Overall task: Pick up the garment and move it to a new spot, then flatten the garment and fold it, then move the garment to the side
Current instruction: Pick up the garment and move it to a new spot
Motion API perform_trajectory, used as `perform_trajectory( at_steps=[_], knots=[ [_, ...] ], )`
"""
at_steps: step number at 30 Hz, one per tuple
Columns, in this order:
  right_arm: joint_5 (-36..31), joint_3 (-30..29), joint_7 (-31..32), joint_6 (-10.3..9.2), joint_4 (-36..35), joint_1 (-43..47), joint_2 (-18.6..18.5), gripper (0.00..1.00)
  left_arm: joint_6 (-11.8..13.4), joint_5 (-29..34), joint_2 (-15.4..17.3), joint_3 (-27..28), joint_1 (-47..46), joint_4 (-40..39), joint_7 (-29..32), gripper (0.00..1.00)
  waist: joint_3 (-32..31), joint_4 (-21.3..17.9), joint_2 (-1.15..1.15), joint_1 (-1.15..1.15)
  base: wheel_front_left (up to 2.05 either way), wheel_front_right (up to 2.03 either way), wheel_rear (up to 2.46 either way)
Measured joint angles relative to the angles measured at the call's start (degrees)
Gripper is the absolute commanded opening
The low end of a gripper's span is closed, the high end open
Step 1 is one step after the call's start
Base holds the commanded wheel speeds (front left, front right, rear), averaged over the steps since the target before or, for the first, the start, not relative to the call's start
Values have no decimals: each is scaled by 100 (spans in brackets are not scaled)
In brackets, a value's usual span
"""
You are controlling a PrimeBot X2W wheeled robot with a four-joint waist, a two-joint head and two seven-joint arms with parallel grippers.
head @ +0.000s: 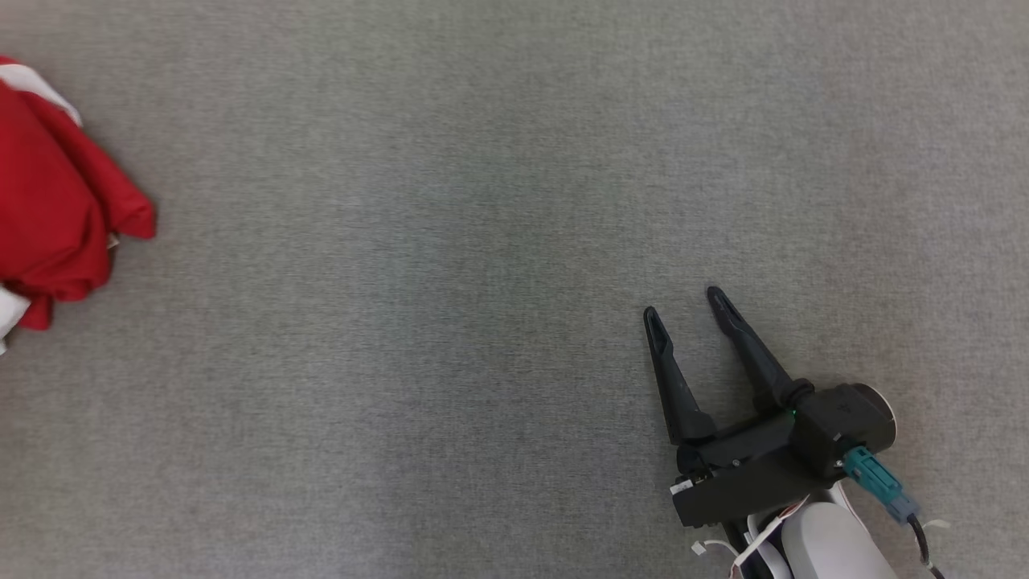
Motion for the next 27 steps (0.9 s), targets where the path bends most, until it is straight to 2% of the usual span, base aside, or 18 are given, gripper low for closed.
perform_trajectory(
  at_steps=[1, 2, 3, 4, 10, 15, 21, 27],
  knots=[
    [26, -4, -24, 0, 5, -40, 1, 100, -3, -91, -59, 3, -41, 25, 107, 100, 70, -74, 0, 0, 0, 0, 0],
    [54, 2, -46, 0, 12, -48, 1, 100, -8, -115, -74, 7, -60, 47, 107, 68, 93, -99, 0, 0, 0, 0, 0],
    [58, 14, -49, 0, 20, -54, 3, 100, -29, -129, -76, -2, -68, 63, 125, 48, 102, -116, 0, 0, 0, 0, 0],
    [65, 23, -53, 0, 40, -60, 3, 100, -54, -147, -83, -18, -70, 65, 118, 1, 98, -116, 0, 0, 0, 0, 0],
    [154, 81, -107, 0, 246, -98, -3, 100, -103, -147, -92, -59, -46, -7, -79, 0, -75, -53, 0, -1, 0, 0, 0],
    [280, 112, -170, 0, 446, -40, 1, 100, -155, -149, 82, -21, -41, -299, -280, 0, -376, 56, 0, -1, 0, 0, 0],
    [490, 103, -256, 0, 678, 79, 0, 100, -200, -244, 224, -58, -122, -976, -312, 0, -833, 185, 0, -1, 0, 0, 0],
    [687, 107, -310, 0, 856, 252, 0, 100, -203, -222, 169, -331, -433, -1825, -209, 0, -1363, 256, -1, -2, 0, 0, 0]
  ],
)
